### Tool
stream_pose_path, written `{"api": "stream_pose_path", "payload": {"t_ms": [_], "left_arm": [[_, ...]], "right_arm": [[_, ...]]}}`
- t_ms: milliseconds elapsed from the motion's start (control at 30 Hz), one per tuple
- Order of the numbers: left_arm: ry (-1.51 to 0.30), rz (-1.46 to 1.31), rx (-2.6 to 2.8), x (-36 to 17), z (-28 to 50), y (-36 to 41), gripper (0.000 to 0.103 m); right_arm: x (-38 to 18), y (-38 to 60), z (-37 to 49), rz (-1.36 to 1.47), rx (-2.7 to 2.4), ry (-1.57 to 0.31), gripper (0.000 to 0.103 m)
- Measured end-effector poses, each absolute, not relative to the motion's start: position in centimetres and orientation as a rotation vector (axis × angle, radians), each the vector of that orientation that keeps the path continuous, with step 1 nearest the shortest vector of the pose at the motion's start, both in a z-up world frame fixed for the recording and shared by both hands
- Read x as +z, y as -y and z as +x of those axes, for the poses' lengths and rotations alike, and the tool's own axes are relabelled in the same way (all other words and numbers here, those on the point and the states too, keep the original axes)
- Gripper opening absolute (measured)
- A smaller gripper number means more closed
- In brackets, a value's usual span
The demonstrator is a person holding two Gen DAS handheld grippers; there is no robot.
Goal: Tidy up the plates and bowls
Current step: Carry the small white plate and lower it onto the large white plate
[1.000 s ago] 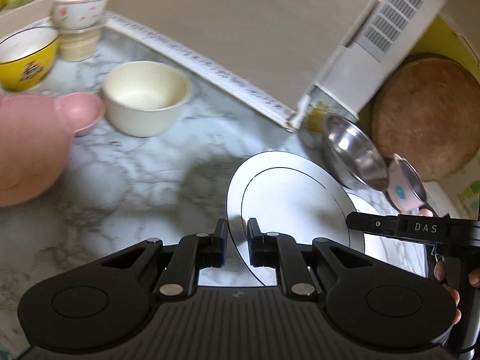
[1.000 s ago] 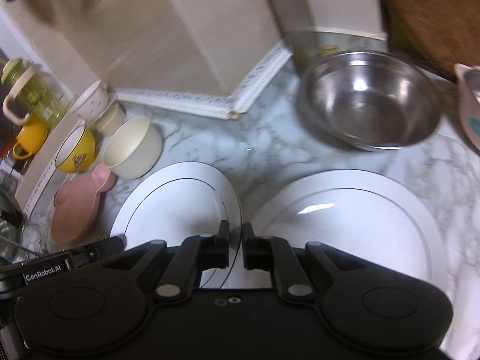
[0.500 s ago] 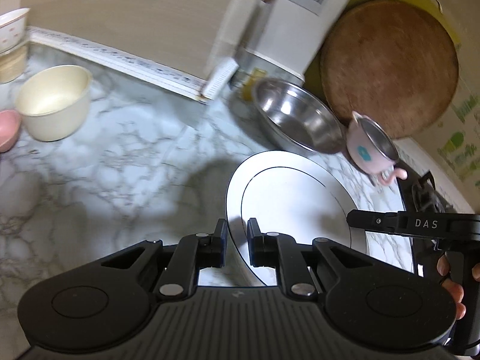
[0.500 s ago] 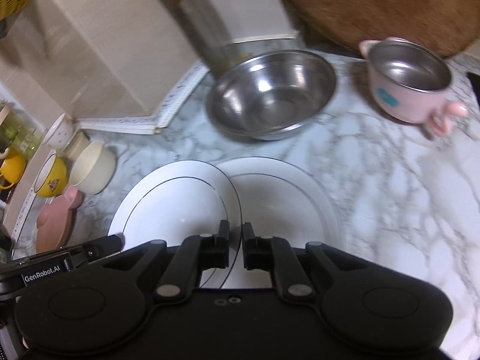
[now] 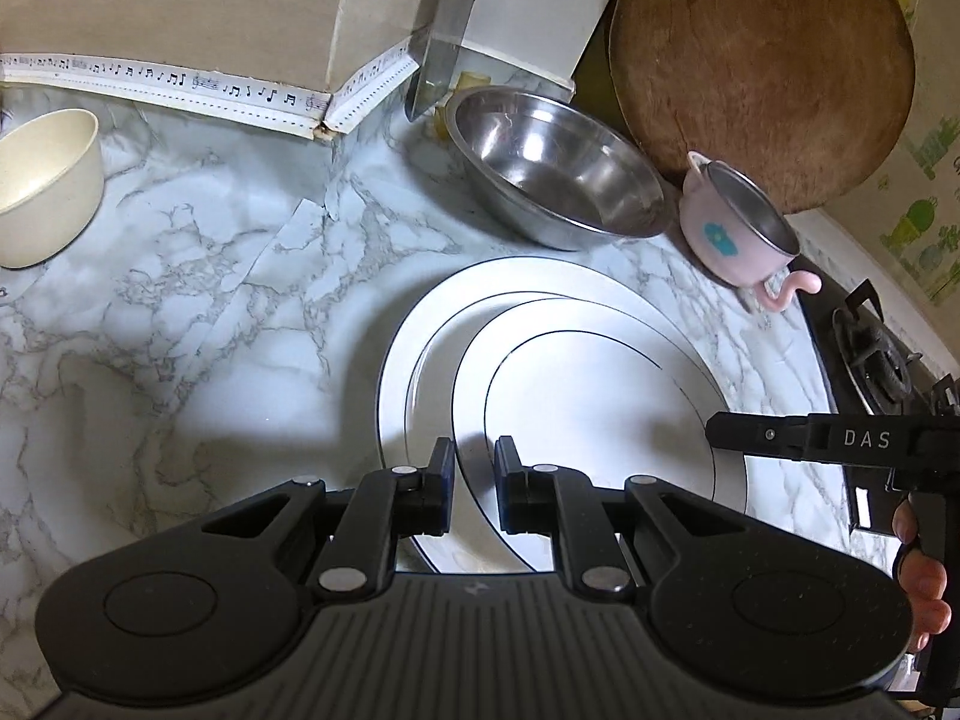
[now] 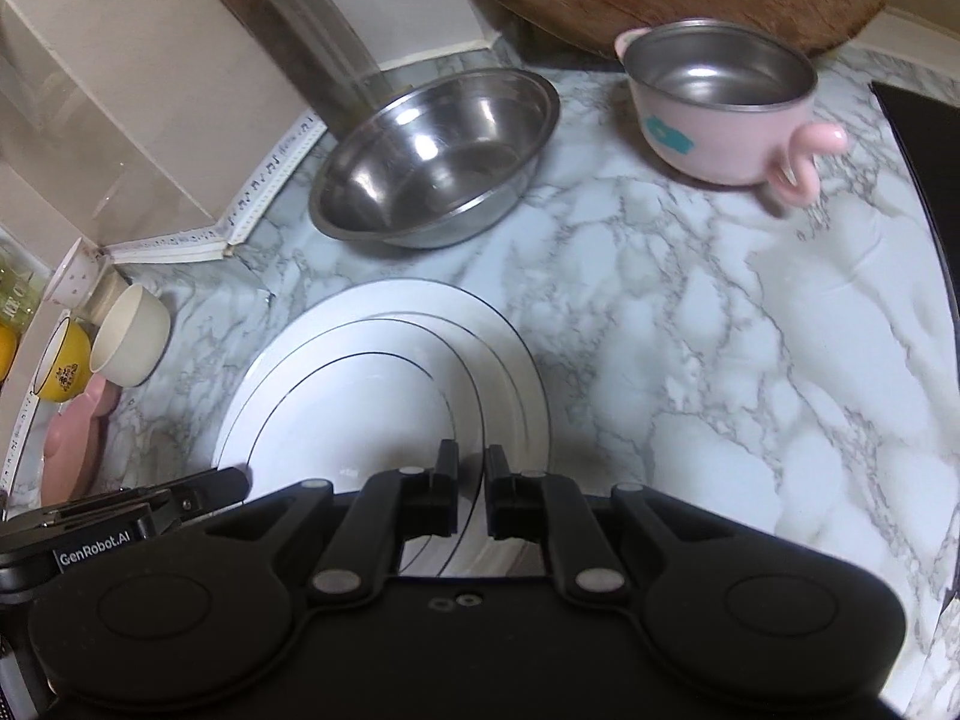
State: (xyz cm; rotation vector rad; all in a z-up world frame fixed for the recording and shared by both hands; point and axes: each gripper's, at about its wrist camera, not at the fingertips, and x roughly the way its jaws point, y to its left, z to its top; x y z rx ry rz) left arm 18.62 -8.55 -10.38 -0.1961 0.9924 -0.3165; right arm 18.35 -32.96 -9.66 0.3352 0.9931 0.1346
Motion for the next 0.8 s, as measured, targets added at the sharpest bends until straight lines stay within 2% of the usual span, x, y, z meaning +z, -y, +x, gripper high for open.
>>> {"api": "stream_pose_path", "payload": {"t_ms": [800], "left_arm": [[-1.026,-0.166,-0.286,-11.6,19.3,9.4,0.012]], "right_arm": [[-10.9,33.5,19.0,0.337,0.148,-1.011,0.009]]}}
